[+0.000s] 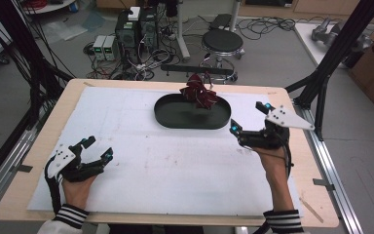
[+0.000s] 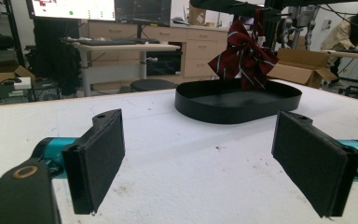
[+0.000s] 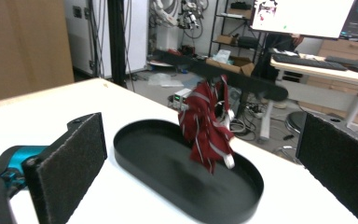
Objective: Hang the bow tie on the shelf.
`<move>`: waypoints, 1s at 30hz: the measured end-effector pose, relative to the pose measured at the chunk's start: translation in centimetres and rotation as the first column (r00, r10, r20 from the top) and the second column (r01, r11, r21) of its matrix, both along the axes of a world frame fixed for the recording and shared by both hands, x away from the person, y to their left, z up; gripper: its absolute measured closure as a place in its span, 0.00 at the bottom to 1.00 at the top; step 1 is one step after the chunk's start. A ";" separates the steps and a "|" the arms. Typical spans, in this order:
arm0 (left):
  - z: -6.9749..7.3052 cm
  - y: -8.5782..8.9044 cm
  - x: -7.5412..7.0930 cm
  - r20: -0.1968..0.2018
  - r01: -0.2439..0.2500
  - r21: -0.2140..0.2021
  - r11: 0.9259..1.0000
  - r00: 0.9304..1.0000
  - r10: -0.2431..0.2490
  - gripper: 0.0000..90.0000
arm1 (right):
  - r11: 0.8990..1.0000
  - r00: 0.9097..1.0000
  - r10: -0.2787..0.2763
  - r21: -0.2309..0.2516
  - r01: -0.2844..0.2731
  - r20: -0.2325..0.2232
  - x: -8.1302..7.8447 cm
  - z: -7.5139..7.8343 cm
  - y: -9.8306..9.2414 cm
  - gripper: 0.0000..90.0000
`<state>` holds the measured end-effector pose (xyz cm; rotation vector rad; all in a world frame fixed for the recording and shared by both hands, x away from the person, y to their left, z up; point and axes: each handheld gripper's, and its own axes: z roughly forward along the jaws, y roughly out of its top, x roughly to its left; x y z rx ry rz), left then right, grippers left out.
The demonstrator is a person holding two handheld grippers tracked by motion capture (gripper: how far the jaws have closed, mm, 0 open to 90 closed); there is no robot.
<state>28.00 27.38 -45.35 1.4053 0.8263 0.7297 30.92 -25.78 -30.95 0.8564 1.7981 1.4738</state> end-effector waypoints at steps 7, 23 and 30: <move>0.0 0.0 0.0 0.005 0.001 0.001 1.000 1.000 -0.001 0.19 | 0.999 1.000 -0.030 0.021 0.030 0.010 -3.2 -4.6 -1.1 0.01; 0.0 -0.1 -0.2 0.022 0.004 0.007 1.000 1.000 -0.004 0.19 | 0.992 0.995 -0.094 0.077 0.097 -0.030 -3.6 -12.4 -0.3 0.01; 0.0 0.0 -0.2 0.024 0.003 0.009 1.000 1.000 -0.004 0.19 | 0.991 0.992 -0.111 0.069 0.115 -0.059 -3.4 -14.0 -0.2 0.01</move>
